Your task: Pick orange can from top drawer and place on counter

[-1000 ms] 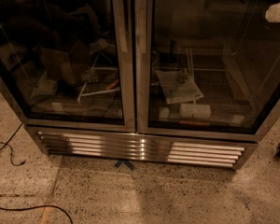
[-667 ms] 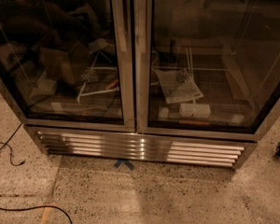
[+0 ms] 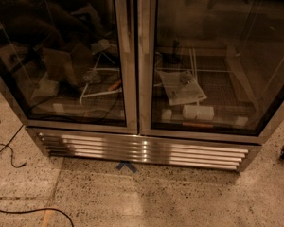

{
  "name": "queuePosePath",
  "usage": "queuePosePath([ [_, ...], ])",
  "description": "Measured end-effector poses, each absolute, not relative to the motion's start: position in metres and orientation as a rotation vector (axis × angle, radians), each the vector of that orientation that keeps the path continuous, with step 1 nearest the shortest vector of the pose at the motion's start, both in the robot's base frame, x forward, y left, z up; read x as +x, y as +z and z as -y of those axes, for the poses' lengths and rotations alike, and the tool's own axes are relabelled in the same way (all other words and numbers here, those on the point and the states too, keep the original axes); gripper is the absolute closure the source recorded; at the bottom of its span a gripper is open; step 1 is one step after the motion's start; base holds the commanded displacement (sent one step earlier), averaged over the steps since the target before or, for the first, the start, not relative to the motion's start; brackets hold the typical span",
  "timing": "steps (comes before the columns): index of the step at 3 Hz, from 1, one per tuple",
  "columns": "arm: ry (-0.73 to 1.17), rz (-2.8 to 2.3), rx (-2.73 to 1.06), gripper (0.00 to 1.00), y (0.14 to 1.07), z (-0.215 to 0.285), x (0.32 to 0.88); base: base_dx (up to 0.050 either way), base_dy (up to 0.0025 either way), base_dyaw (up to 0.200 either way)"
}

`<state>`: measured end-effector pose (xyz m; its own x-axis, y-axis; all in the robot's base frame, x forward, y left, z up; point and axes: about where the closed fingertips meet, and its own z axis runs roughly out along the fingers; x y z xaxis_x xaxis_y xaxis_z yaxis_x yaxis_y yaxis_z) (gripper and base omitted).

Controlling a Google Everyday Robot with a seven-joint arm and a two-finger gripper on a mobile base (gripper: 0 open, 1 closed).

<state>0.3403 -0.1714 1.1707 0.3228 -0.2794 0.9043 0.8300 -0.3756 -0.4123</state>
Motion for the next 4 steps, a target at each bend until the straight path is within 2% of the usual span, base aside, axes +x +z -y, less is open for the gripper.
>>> queuePosePath([
  [1, -1.304, 0.395, -1.626, 0.00, 1.113, 0.160, 0.315, 0.000, 0.00000, 0.000],
  [2, -1.285, 0.354, -1.652, 0.00, 1.097, 0.164, 0.311, 0.000, 0.00000, 0.000],
  [4, -1.285, 0.354, -1.652, 0.00, 1.097, 0.164, 0.311, 0.000, -0.00003, -0.199],
])
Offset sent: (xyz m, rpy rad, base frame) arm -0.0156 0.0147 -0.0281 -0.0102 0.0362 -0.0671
